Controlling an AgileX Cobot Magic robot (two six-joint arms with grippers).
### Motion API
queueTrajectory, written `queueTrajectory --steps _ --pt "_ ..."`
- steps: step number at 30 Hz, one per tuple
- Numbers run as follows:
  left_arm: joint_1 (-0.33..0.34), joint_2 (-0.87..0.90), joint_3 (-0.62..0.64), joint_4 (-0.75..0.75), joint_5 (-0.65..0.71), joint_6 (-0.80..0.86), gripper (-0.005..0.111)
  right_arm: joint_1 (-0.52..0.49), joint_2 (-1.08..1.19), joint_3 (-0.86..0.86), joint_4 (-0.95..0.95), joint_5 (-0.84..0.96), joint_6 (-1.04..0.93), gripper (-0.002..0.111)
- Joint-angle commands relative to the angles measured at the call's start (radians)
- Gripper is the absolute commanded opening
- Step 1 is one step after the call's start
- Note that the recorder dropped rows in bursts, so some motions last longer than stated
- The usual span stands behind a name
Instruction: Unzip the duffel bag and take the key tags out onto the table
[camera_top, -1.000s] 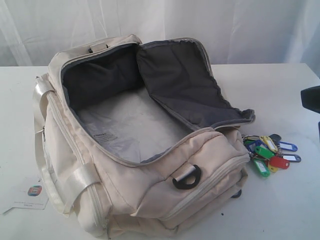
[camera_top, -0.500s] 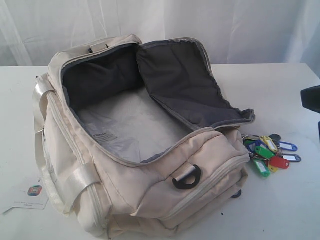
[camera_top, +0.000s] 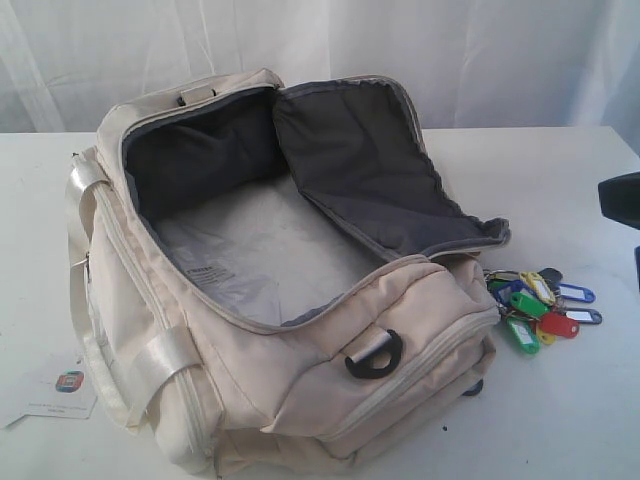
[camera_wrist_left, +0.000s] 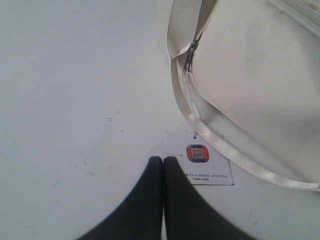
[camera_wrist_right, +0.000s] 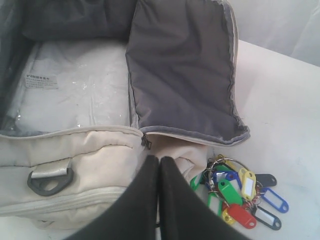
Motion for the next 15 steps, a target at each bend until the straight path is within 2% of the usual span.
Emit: queueTrajectory --steps 1,7,15 --pt "0.003 -0.005 0.003 -0.013 -0.001 -0.003 0.000 0.002 -0.008 0.005 0.000 -0.004 -0.011 0.000" --pt "0.003 -0.005 0.003 -0.013 -0.001 -0.003 0.000 0.001 -0.088 0.005 -0.007 -0.002 -0.011 0.000" --pt "0.003 -0.005 0.003 -0.013 -0.001 -0.003 0.000 -0.011 -0.334 0.006 -0.003 0.003 0.031 0.000"
